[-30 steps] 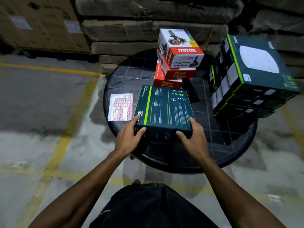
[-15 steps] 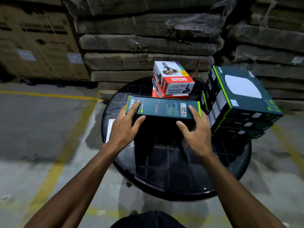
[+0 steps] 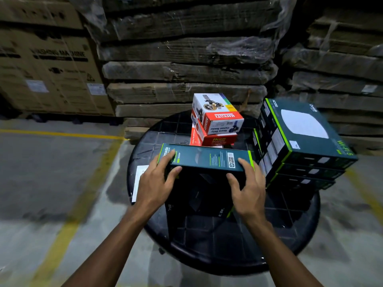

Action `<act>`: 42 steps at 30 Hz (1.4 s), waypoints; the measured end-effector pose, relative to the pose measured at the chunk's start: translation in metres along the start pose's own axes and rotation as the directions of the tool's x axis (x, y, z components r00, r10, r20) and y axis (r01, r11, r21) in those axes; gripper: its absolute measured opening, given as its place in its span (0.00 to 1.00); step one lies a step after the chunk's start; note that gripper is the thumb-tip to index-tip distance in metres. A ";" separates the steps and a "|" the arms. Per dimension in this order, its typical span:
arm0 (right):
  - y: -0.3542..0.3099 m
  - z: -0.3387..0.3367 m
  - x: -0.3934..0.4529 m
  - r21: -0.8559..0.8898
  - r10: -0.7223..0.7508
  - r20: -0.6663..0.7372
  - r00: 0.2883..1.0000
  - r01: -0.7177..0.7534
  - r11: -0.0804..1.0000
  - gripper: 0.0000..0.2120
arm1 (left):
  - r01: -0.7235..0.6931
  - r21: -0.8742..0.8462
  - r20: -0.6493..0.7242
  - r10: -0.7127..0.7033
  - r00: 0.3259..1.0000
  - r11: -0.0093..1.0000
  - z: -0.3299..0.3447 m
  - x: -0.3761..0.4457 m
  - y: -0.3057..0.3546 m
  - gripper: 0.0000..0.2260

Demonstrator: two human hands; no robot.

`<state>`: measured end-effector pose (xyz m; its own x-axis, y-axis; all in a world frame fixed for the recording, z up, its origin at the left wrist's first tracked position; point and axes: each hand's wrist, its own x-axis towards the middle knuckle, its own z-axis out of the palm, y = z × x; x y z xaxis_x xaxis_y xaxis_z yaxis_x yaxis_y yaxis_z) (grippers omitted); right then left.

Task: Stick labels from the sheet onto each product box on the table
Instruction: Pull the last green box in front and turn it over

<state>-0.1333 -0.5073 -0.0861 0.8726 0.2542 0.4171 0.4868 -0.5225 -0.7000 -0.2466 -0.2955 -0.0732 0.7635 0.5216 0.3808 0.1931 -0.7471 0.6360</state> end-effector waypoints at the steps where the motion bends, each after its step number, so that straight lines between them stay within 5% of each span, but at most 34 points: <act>1: 0.000 0.000 -0.002 0.004 -0.008 -0.002 1.000 0.008 1.000 0.23 | -0.002 -0.003 -0.007 0.002 1.000 1.000 -0.001 -0.001 0.001 0.26; 12: 0.003 0.004 -0.011 0.093 -0.020 -0.024 1.000 0.022 0.995 0.24 | -0.029 -0.006 -0.046 0.029 0.999 1.000 0.001 -0.009 0.003 0.25; 24: 0.005 0.003 0.009 0.085 -0.099 -0.053 0.994 0.104 0.991 0.23 | 0.045 -0.195 -0.129 -0.071 0.989 0.980 0.005 0.009 0.003 0.17; 29: 0.014 0.004 -0.022 0.115 -0.065 0.003 0.998 0.064 0.991 0.35 | 0.096 -0.309 -0.077 -0.126 0.989 0.946 0.013 -0.027 -0.009 0.28; 35: 0.042 -0.005 -0.063 0.134 -0.067 0.157 0.985 0.046 0.990 0.38 | 0.181 -0.134 0.194 -0.153 0.969 0.974 0.014 -0.072 -0.027 0.44; 42: 0.069 0.027 -0.103 -0.074 0.249 0.397 0.883 -0.240 0.968 0.30 | 0.302 0.000 0.451 -0.269 0.851 0.953 0.055 -0.110 -0.069 0.35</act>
<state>-0.1890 -0.5477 -0.1927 0.9079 0.4176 -0.0366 0.2586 -0.6266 -0.7351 -0.3097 -0.3241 -0.1957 0.8755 0.4593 -0.1499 0.4146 -0.5548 0.7213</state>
